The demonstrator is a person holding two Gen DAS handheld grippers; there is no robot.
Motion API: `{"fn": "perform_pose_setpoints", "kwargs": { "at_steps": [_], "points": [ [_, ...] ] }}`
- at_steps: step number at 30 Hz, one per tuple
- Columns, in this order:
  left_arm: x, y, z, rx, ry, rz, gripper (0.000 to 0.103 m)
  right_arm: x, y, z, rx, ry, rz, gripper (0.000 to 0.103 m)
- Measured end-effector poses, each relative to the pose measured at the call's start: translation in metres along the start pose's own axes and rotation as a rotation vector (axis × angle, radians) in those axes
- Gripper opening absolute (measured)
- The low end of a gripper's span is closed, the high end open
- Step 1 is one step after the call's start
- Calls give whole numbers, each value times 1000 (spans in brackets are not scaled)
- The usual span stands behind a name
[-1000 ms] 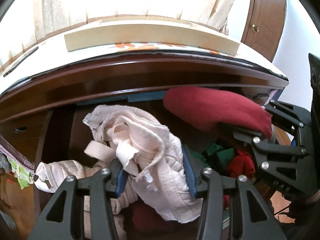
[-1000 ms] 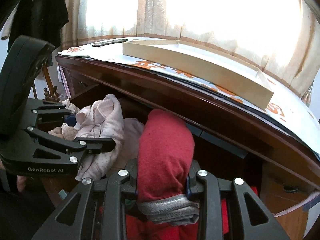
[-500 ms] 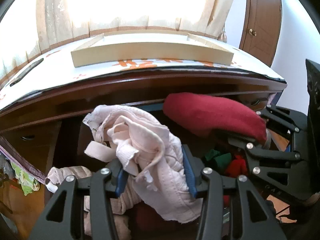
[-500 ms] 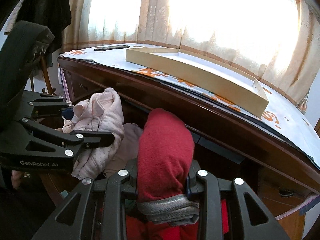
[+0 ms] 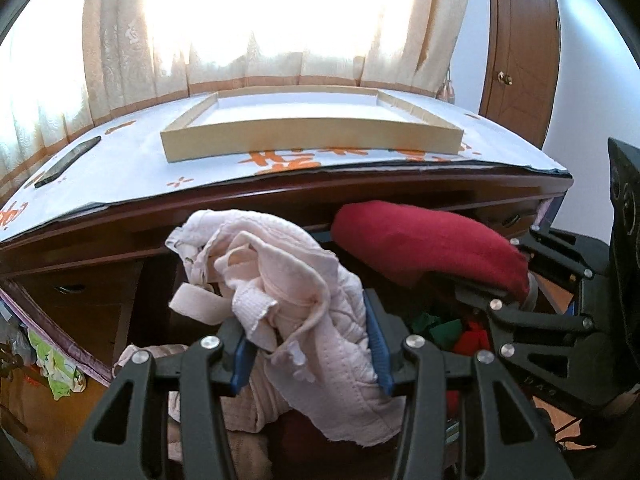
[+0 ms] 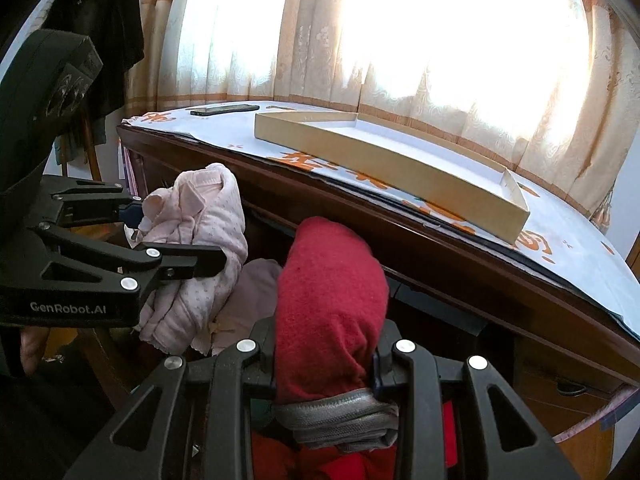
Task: Take underwear out of drawer
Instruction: 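Lift the pink underwear with the left tool while the right tool lifts the red underwear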
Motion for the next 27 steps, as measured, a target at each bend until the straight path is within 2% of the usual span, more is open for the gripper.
{"fn": "perform_pose_setpoints", "kwargs": {
  "at_steps": [15,27],
  "points": [
    [-22,13,-5,-6,1,93,47,-27,11,0,-16,-43,85,33],
    [-45,28,-9,-2,2,202,47,-52,27,1,-14,-85,181,33]
  ]
}}
Point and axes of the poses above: each gripper's, at about its wrist camera, not at the fingertips, and x roughly the way its jaws point, z to its right, y to its top, the point moved 7 cm from there along x, roughly the way its jaws point, and after that the axes turned 9 degrees about -x, right-handed, at the moved point
